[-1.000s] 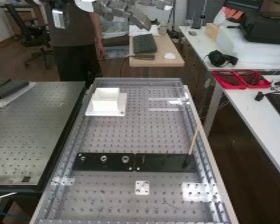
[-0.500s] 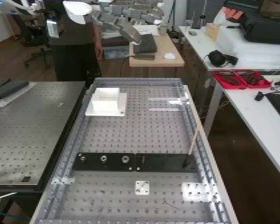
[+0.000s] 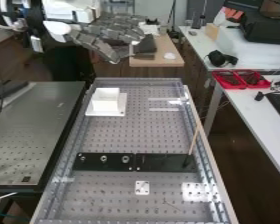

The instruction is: Grab the smaller nut and place it in the white container

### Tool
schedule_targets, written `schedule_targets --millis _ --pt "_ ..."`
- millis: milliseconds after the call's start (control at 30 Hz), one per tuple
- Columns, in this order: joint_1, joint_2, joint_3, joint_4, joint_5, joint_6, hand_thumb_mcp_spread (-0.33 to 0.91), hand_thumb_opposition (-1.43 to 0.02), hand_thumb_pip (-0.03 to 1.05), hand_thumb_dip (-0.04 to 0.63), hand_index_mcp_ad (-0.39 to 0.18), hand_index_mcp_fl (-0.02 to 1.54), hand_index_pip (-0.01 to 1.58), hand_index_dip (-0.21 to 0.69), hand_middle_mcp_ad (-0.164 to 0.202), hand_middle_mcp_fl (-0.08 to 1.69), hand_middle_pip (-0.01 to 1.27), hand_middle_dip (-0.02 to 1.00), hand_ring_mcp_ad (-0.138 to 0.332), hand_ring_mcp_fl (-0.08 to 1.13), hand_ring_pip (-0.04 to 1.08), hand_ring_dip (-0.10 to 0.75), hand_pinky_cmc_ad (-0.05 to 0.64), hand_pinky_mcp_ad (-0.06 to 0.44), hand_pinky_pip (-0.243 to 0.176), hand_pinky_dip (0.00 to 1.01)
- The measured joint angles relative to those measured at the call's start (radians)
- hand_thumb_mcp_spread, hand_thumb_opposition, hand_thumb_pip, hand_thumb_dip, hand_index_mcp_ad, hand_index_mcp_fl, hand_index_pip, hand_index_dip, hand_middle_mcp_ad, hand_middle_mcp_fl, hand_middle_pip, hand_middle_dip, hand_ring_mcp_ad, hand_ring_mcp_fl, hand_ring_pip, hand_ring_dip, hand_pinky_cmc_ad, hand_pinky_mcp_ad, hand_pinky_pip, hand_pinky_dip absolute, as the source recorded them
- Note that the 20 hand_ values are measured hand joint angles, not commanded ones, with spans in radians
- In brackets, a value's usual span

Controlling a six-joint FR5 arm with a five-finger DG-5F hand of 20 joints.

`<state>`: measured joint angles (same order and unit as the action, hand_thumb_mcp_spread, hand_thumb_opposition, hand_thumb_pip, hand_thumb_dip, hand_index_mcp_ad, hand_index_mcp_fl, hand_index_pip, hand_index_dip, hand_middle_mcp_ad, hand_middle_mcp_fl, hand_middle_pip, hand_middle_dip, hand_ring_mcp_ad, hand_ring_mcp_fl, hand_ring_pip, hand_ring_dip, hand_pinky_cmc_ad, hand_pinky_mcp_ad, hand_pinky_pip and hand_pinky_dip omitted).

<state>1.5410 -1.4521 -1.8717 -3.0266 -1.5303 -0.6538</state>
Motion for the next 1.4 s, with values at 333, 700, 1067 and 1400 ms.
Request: schedule_targets --millis 333,700,1067,1400 --pt "-0.088 0.051 -0.138 0.078 -0.062 -0.003 0.27 -0.73 0.47 0.079 -0.035 0.03 0.1 -0.059 0.091 0.04 0.14 0.21 0.176 0.0 0.14 0.059 0.431 0.344 -0.106 0.65" --pt "-0.191 0.048 -0.244 0.174 -0.157 -0.038 0.27 -0.75 0.52 0.093 -0.037 0.03 0.23 -0.089 0.091 0.06 0.14 0.21 0.176 0.0 0.14 0.059 0.431 0.347 -0.106 0.65" --pt "-0.3 0.009 -0.342 0.294 -0.257 -0.052 0.3 -0.77 0.56 0.126 -0.054 0.04 0.45 -0.101 0.091 0.11 0.14 0.21 0.175 0.0 0.16 0.059 0.431 0.344 -0.106 0.65" --pt "-0.368 -0.075 -0.38 0.41 -0.323 -0.047 0.32 -0.79 0.61 0.157 -0.073 0.03 0.8 -0.105 0.093 0.12 0.14 0.21 0.176 0.0 0.16 0.059 0.431 0.344 -0.106 0.65"
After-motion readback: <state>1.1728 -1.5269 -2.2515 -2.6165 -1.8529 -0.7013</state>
